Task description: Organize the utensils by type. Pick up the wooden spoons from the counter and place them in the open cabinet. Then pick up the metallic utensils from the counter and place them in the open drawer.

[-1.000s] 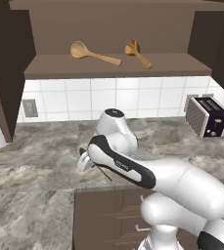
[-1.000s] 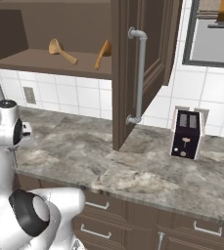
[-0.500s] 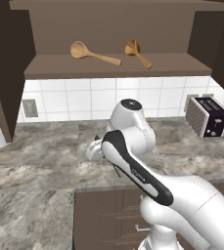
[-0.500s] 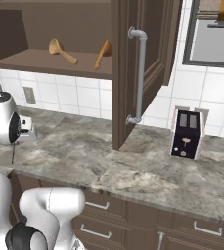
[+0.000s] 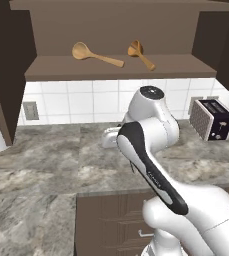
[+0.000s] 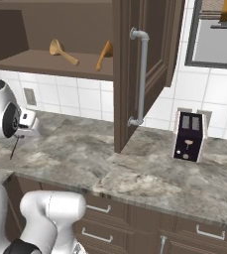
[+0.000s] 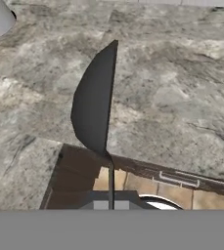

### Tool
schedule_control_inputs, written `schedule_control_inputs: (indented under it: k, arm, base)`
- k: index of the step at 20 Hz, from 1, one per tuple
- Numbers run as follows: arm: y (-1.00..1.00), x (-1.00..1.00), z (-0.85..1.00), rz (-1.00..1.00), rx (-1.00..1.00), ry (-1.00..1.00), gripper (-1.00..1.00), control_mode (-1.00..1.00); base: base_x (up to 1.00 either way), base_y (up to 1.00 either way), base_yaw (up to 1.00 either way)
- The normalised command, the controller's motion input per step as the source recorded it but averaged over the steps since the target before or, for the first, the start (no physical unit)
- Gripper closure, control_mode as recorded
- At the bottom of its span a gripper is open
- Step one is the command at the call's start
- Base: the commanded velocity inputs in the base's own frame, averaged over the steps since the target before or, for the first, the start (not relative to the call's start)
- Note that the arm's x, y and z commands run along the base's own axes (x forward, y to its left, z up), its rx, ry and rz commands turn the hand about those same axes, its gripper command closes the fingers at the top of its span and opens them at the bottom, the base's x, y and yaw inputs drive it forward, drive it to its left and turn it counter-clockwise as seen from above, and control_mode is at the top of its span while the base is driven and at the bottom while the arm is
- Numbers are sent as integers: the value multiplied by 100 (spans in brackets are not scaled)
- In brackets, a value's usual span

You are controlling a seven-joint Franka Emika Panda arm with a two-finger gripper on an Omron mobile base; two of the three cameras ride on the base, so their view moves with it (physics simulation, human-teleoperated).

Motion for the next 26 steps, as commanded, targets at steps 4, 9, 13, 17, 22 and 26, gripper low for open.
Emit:
schedule_control_inputs:
  k: [4,9,13,17,22,26]
  arm:
    - [-43,-14,56,-26,0,-1,100,-100]
    - [-52,-19,40,-17,0,-2,100,-100]
    - [-57,-25,27,-8,0,-6,100,-100]
    - [-62,-26,22,-2,0,-16,100,-100]
    - [-59,-20,22,0,0,-16,100,-100]
    - [-43,0,45,0,0,-1,100,-100]
  base:
    - [0,0,0]
    - [0,0,0]
    - [0,0,0]
    - [0,0,0]
    - [0,0,0]
    - [0,0,0]
